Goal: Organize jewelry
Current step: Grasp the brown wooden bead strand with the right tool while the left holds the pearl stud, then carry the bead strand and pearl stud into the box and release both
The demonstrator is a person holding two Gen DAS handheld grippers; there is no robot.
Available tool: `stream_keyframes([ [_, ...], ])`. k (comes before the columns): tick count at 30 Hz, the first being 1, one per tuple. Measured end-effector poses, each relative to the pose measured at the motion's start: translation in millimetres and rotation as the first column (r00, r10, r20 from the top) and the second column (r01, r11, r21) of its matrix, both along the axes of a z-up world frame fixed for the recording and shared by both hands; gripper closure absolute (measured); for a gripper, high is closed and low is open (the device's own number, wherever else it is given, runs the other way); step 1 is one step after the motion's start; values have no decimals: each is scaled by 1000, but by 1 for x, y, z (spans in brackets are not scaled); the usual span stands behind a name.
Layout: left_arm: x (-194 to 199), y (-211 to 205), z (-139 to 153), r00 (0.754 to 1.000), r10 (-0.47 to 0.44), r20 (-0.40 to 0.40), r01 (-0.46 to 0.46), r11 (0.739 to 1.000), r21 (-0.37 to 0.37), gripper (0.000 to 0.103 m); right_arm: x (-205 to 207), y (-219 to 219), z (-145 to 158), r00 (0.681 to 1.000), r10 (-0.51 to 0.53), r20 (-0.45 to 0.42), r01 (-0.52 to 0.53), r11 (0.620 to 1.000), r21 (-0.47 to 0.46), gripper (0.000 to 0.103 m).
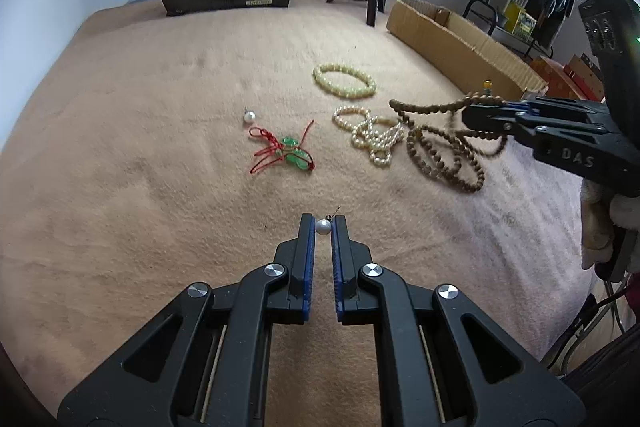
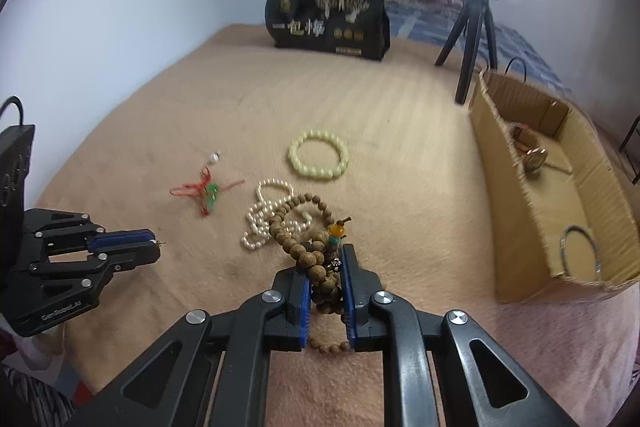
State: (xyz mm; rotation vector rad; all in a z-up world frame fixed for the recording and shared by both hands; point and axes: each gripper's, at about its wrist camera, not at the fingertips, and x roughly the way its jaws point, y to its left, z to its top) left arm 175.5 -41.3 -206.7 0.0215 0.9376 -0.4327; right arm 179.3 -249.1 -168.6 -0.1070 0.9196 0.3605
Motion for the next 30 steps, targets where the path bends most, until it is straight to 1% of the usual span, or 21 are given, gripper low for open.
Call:
stream_keyframes([
  [8,-5,-2,20,999,2,49,-1,1000,-19,97,-6,-21,31,999,-32,38,29,998,63,92],
  [13,-7,-4,33,997,-9,77,11,1000,-26,97,-12,-29,54,997,-31,76,27,998,61,92],
  [20,-5,-16,47,994,-32,105,37,998,-41,97,-15,-41,94,991,-2,131,-1,1000,30,92],
  [26,1,-31,59,990,-55,128,63,996,-59,97,-15,-55,128,985,3,174,-9,999,32,92],
  [30,5,-41,67,987,-71,147,82,994,-66,97,-14,-64,146,978,-5,208,-2,999,37,92],
])
